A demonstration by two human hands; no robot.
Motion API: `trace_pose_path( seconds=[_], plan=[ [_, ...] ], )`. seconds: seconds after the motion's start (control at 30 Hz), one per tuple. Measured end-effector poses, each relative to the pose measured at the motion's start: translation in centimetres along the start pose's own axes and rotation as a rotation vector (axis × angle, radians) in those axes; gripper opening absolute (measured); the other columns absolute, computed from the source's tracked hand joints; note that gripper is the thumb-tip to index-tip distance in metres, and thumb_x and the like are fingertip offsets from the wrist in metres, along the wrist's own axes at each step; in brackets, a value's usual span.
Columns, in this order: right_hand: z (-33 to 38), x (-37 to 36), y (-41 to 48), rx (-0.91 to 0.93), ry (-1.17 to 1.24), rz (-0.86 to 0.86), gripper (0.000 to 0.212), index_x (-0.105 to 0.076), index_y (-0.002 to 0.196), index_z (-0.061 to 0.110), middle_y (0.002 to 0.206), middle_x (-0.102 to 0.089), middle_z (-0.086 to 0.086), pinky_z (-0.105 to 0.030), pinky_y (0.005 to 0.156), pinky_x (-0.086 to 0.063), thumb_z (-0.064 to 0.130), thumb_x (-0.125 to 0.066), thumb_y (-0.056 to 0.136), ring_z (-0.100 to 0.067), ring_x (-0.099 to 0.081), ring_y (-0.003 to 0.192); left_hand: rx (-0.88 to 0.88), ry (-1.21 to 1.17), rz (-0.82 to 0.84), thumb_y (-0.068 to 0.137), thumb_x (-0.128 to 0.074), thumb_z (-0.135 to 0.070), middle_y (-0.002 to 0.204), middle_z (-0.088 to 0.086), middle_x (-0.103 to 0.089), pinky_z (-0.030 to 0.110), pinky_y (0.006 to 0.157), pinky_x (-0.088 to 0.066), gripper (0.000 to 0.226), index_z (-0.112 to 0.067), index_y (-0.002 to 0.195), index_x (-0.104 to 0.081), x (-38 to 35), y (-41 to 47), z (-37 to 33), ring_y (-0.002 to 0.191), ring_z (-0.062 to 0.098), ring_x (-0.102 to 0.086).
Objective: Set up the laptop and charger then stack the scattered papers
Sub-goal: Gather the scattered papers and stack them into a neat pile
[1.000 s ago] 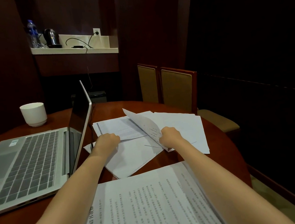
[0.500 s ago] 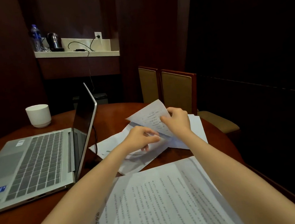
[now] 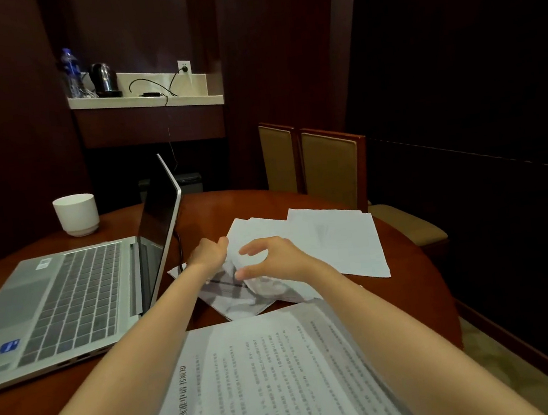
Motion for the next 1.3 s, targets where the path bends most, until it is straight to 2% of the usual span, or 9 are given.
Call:
trace_pose_path(
  seconds=[0.17,0.33,0.47,0.57,0.63,0.73,0.97,1.13,1.3],
  plan=[
    [-4.4,3.0,0.5,-0.366,-0.012,-0.33,0.039,-0.055,0.122,0.015,0.133,-0.049,-0.008,-0.041,0.101,-0.042,0.028,-0.061,0.086,-0.027,-0.049,0.119,0.104,0.105,0.069,0.096,-0.037,-0.039,0.146,0.019,-0.033,0.044,0.105,-0.033,0.063,0.0,0.144,-0.022,0.1,-0.3,0.9,0.132,0.037,-0.035],
    [-7.8,5.3,-1.4,-0.733,0.153,-0.365,0.052,-0.039,0.132,0.003,0.133,-0.045,-0.016,-0.036,0.094,-0.045,0.016,-0.06,0.087,-0.032,-0.047,0.116,0.176,0.064,0.128,0.098,-0.032,-0.037,0.083,0.011,-0.053,0.027,0.061,-0.04,0.05,-0.001,0.13,-0.042,0.5,-0.2,0.7,0.063,0.02,-0.047],
    [-7.4,5.7,-2.0,-0.796,0.382,-0.343,0.053,-0.035,0.132,0.006,0.121,-0.046,-0.016,-0.029,0.072,-0.051,0.008,-0.06,0.085,-0.025,-0.048,0.095,0.167,0.1,0.177,0.099,-0.034,-0.034,0.127,0.017,-0.049,0.036,0.09,-0.04,0.051,-0.002,0.139,-0.035,-0.2,-0.8,0.1,0.113,0.032,-0.049],
    [-6.7,5.5,-2.3,-0.856,0.33,-0.236,0.042,-0.039,0.121,0.007,0.109,-0.045,-0.012,-0.025,0.056,-0.044,0.015,-0.061,0.087,-0.02,-0.047,0.076,0.147,0.171,0.166,0.097,-0.041,-0.028,0.112,0.013,-0.044,0.03,0.08,-0.037,0.049,0.0,0.136,-0.035,-0.4,-0.8,0.0,0.102,0.026,-0.045],
    [-6.4,5.2,-2.6,-0.881,0.298,-0.183,0.038,-0.04,0.119,0.006,0.112,-0.047,-0.011,-0.026,0.074,-0.048,0.021,-0.058,0.09,-0.022,-0.05,0.086,0.171,0.184,0.156,0.096,-0.043,-0.017,0.106,0.011,-0.048,0.025,0.073,-0.038,0.043,0.003,0.133,-0.037,-0.4,-0.6,0.4,0.103,0.025,-0.048],
    [-6.4,5.2,-2.6,-0.833,0.167,-0.217,0.042,-0.037,0.133,0.002,0.1,-0.046,-0.011,-0.028,0.098,-0.042,0.018,-0.05,0.096,-0.023,-0.048,0.098,0.001,0.352,0.183,0.094,-0.042,-0.002,0.112,0.011,-0.053,0.024,0.075,-0.039,0.035,0.0,0.129,-0.045,-0.8,0.1,0.7,0.103,0.023,-0.051],
    [-6.8,5.3,-2.2,-0.693,0.375,-0.425,0.054,-0.035,0.132,0.003,0.126,-0.049,-0.014,-0.036,0.092,-0.046,0.016,-0.063,0.087,-0.031,-0.05,0.114,-0.021,-0.099,-0.072,0.09,-0.04,0.004,0.07,-0.001,-0.035,0.022,0.062,-0.036,0.031,-0.02,0.071,-0.035,0.8,-0.2,0.0,0.065,0.017,-0.039],
    [-4.6,7.5,-2.1,-0.386,0.589,-0.617,0.04,-0.045,0.132,0.008,0.132,-0.053,-0.011,-0.037,0.098,-0.043,0.007,-0.052,0.093,-0.03,-0.05,0.12,-0.172,-0.332,-0.041,0.09,-0.044,0.007,0.101,0.009,-0.054,0.032,0.076,-0.042,0.031,-0.006,0.118,-0.046,1.1,-1.2,-2.2,0.092,0.023,-0.05],
    [-2.4,9.8,-2.9,-0.147,0.568,-0.745,0.036,-0.045,0.13,0.008,0.129,-0.053,-0.008,-0.031,0.092,-0.044,0.007,-0.05,0.095,-0.024,-0.051,0.118,-0.283,-0.479,-0.077,0.091,-0.05,0.003,0.128,0.016,-0.053,0.031,0.084,-0.042,0.039,-0.001,0.13,-0.041,1.8,-2.2,-4.8,0.115,0.03,-0.053]
  ],
)
Point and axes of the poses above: each hand's wrist, its own y-axis towards the middle knuckle, its own x-axis out of the back of the hand, z = x × y, the point moved 4 cm from there along y, towards the middle knuckle
